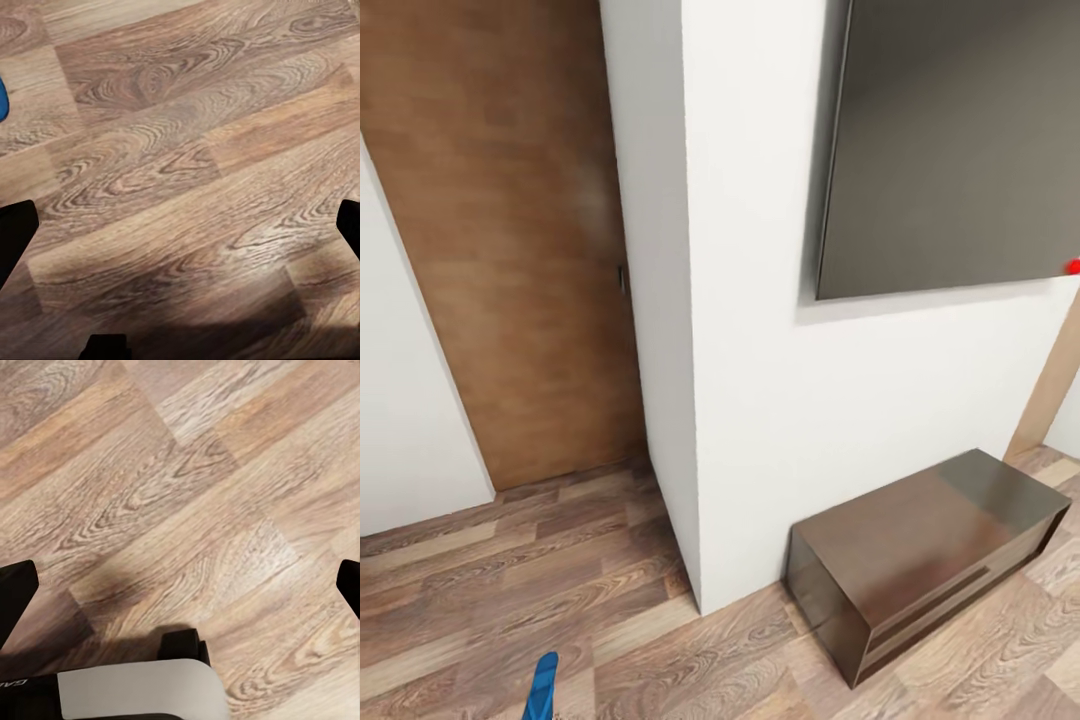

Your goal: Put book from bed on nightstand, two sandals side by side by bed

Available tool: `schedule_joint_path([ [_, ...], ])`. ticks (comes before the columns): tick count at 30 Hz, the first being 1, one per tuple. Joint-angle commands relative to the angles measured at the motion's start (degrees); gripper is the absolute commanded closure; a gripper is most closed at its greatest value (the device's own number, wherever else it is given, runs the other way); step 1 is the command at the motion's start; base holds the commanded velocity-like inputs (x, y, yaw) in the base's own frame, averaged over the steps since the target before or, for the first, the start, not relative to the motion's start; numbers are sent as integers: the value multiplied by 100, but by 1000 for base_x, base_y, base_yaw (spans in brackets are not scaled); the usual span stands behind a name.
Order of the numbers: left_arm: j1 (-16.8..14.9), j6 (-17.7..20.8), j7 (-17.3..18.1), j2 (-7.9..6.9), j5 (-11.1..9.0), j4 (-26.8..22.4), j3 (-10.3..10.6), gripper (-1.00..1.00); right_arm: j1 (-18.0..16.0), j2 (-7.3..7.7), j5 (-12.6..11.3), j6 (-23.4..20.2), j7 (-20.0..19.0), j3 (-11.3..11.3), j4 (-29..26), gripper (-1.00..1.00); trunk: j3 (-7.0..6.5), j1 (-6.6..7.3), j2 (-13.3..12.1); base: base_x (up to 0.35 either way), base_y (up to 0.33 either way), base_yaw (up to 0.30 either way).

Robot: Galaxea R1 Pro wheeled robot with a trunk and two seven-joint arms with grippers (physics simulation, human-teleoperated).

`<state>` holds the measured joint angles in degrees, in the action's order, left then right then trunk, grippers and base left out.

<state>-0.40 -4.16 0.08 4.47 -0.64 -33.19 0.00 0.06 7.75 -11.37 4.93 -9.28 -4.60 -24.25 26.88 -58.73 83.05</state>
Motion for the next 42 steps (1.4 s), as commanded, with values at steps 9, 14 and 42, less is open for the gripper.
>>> schedule_joint_path([
  [9,-4,-16,1,1,-8,5,0,-100,-3,-1,-57,8,-48,-23,0,-100,5,0,3,0,0,290],
  [14,-4,-15,1,1,-9,5,0,-100,-3,-1,-57,8,-48,-23,1,-100,5,0,3,0,0,290],
  [42,-4,-14,1,-8,-6,5,-9,-100,-3,-1,-53,8,-48,-14,2,-100,5,0,3,0,0,142],
])
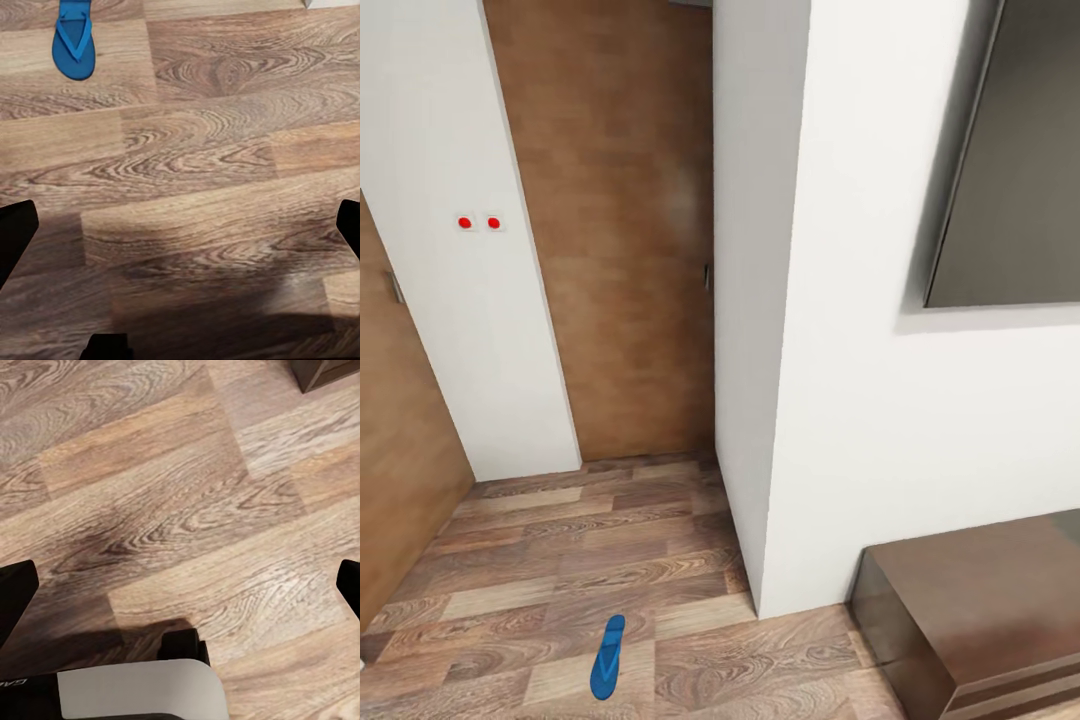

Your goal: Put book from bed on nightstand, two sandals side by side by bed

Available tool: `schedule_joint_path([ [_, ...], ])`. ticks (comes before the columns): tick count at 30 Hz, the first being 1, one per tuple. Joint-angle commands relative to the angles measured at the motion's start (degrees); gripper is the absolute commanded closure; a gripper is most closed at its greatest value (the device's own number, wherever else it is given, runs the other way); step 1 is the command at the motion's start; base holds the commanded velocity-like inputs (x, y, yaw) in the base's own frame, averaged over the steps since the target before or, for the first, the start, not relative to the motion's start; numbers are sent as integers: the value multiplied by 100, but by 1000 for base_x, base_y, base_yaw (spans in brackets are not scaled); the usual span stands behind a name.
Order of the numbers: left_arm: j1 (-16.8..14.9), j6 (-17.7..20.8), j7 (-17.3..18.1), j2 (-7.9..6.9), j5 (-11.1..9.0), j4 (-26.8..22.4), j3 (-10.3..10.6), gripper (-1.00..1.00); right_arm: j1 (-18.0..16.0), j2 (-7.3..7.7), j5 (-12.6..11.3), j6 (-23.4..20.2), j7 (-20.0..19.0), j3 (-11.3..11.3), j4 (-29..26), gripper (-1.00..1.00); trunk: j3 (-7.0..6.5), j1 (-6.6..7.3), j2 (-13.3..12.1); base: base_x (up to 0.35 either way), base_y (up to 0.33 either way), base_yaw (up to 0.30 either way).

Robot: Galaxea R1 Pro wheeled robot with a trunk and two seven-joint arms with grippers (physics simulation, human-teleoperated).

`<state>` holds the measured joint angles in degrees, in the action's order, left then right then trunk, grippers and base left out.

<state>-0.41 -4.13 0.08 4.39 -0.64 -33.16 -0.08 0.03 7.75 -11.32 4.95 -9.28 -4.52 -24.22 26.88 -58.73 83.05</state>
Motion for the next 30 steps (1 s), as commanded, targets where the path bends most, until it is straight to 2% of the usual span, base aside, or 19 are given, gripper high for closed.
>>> schedule_joint_path([
  [1,-3,-17,1,1,-7,3,-1,-100,1,-1,-57,5,-47,-22,-1,-100,5,0,3,0,0,12],
  [5,-3,-17,1,1,-6,3,-1,-100,1,-2,-59,5,-47,-22,-3,-100,7,0,3,0,0,96],
  [17,-3,-17,1,1,-6,3,3,-100,0,-1,-62,5,-47,-22,-4,-100,30,0,3,0,0,250],
  [30,-3,-17,1,1,-7,3,3,-100,1,-1,-55,5,-47,-20,-1,-100,36,0,3,0,0,40],
])
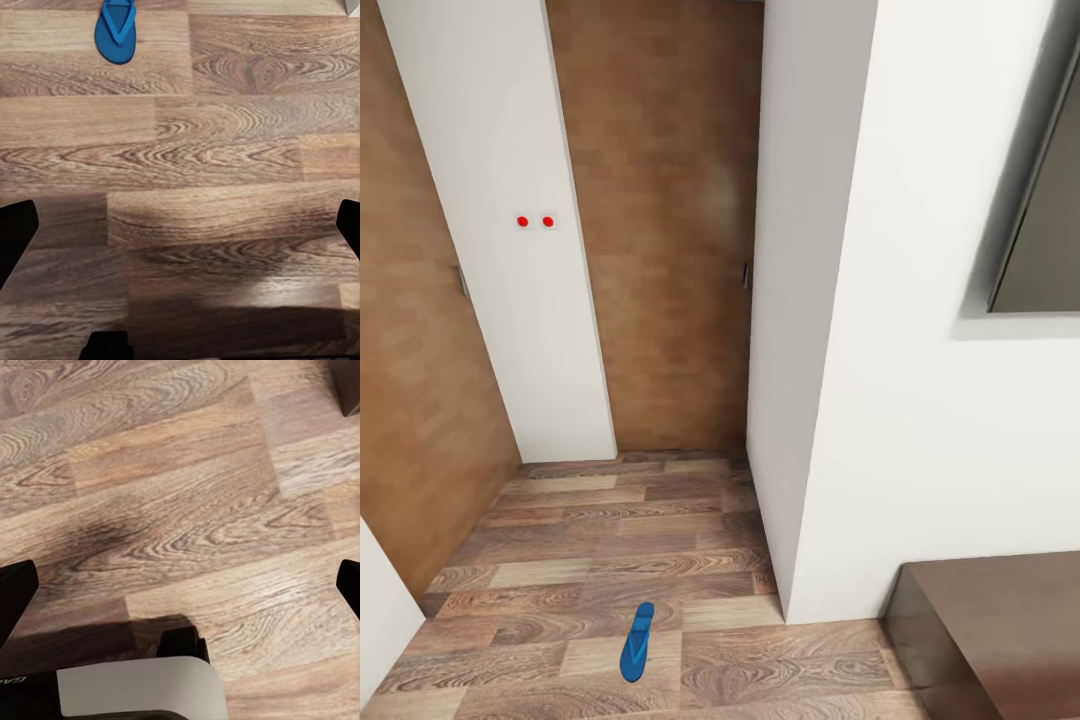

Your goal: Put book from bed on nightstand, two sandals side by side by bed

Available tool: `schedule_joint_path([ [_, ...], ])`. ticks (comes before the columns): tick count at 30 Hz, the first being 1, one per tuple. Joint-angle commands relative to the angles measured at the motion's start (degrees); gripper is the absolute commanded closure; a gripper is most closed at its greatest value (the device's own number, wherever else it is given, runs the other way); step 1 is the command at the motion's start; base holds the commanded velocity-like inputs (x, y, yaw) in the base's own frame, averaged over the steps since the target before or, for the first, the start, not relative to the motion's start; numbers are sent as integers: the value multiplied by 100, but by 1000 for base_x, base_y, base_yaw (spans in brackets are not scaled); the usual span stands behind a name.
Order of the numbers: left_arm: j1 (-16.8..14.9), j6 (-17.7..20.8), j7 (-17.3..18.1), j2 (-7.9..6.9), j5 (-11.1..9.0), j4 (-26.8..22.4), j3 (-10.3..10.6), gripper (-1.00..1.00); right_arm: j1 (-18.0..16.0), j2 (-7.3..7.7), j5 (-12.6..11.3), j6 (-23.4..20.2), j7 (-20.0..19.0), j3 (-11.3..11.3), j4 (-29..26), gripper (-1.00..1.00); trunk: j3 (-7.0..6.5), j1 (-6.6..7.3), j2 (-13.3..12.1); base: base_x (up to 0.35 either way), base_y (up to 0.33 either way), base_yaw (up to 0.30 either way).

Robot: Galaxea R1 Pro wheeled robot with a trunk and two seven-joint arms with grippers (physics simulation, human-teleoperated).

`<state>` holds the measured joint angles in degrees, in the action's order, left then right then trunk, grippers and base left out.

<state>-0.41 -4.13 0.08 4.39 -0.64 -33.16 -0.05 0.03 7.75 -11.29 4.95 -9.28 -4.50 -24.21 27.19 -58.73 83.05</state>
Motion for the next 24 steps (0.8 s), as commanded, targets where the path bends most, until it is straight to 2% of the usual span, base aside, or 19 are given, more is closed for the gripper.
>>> schedule_joint_path([
  [1,-3,-17,1,1,-7,3,1,-100,0,-1,-58,5,-47,-21,0,-100,5,0,3,0,0,1],
  [7,-3,-17,1,1,-7,3,3,-100,0,-1,-66,5,-47,-24,0,-100,5,0,3,124,0,0],
  [16,-3,-17,1,1,-8,3,0,-100,-1,-1,-66,5,-47,-24,4,-100,5,0,3,303,9,0],
  [24,-3,-17,1,1,-7,3,-2,-100,1,-1,-66,5,-47,-24,3,-100,5,0,3,285,87,0],
])
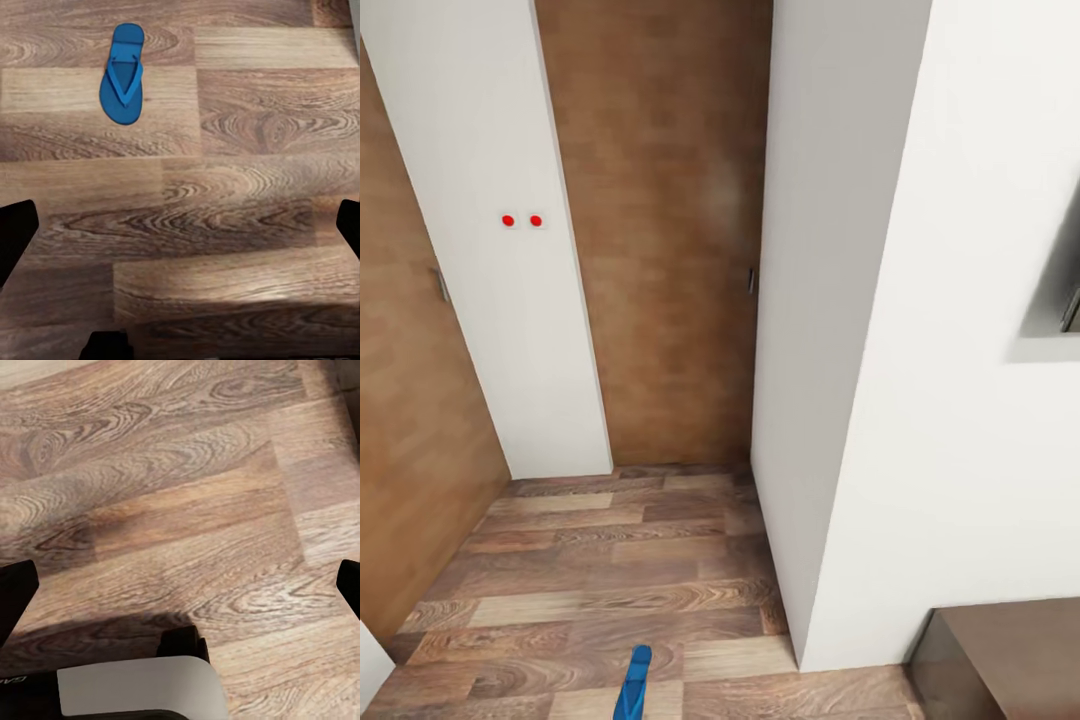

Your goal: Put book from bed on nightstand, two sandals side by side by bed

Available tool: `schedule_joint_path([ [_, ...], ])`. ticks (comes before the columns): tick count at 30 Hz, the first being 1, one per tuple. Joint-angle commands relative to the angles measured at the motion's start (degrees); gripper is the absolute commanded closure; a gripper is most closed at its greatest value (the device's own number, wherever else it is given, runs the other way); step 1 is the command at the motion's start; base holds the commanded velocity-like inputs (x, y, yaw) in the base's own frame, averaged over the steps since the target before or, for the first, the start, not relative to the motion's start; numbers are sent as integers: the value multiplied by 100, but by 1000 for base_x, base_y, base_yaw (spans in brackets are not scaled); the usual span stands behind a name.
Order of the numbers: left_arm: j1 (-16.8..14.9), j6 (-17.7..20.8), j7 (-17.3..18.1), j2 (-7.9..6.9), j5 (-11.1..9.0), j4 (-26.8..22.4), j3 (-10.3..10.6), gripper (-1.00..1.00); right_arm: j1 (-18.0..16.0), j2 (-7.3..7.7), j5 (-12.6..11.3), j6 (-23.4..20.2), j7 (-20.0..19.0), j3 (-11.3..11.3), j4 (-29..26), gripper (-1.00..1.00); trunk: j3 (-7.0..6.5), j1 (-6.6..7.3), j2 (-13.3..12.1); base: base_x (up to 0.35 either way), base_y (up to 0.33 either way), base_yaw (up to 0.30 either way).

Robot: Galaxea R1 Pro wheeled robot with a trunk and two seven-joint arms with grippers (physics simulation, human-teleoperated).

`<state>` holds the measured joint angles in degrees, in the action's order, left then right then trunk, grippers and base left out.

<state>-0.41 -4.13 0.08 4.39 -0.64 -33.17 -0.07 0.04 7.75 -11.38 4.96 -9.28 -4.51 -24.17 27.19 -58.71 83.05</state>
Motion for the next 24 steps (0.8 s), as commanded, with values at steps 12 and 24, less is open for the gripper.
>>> schedule_joint_path([
  [12,-3,-18,1,1,-6,3,5,-100,1,-2,-58,5,-48,-23,-3,-100,5,-2,2,182,74,0],
  [24,-3,-18,1,5,-6,3,7,-100,-2,-2,-58,5,-48,-23,-2,-100,5,-2,2,195,33,0],
])
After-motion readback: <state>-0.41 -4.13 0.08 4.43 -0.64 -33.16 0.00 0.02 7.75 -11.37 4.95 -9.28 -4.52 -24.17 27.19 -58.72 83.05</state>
